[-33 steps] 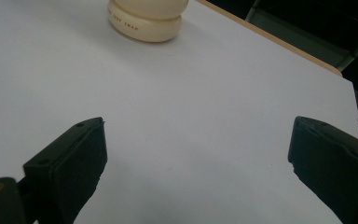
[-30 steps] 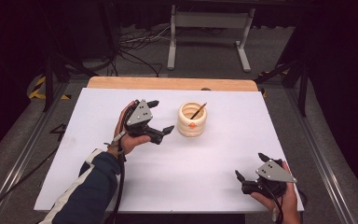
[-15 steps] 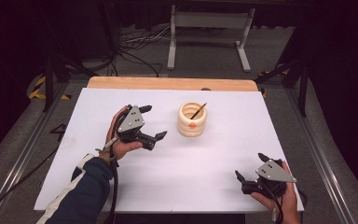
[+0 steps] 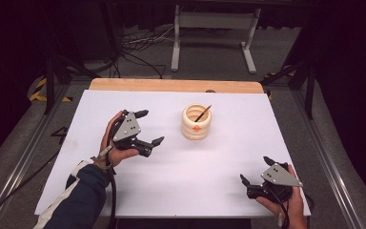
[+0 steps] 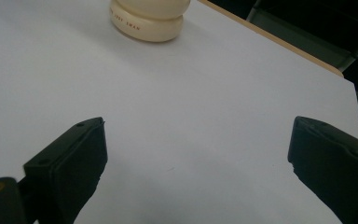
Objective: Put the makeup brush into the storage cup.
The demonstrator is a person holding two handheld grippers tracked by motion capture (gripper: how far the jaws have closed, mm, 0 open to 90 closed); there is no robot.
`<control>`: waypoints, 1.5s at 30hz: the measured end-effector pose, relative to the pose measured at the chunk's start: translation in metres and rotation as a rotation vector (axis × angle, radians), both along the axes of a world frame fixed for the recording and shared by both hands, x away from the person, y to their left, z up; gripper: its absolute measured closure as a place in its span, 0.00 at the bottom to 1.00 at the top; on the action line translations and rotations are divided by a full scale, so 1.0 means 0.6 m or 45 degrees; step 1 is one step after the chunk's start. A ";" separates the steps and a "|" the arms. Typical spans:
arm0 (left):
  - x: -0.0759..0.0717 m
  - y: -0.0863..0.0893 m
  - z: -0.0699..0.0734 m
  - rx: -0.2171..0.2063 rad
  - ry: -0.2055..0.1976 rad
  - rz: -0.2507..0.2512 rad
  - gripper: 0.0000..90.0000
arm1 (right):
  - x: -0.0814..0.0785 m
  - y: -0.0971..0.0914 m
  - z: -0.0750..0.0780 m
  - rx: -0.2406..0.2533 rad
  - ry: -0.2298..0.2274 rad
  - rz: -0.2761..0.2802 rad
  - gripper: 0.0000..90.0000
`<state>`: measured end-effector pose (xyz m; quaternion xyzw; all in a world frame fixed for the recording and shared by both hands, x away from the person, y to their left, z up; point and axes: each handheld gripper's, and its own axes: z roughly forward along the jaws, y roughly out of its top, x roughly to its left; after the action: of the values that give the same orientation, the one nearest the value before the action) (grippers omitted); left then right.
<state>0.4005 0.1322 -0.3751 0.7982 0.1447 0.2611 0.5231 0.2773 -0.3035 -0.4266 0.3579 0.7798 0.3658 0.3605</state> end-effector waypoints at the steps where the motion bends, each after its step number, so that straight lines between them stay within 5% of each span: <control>1: -0.002 0.002 0.000 -0.004 -0.001 0.000 0.03 | 0.000 0.000 0.000 -0.001 0.000 -0.001 0.06; 45: -0.050 0.060 -0.012 0.040 -0.006 0.039 0.02 | -0.001 0.005 0.000 -0.015 -0.002 0.012 0.06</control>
<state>0.3705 0.1680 -0.3822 0.8033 0.1516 0.2734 0.5069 0.2765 -0.3007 -0.4263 0.3519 0.7834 0.3629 0.3614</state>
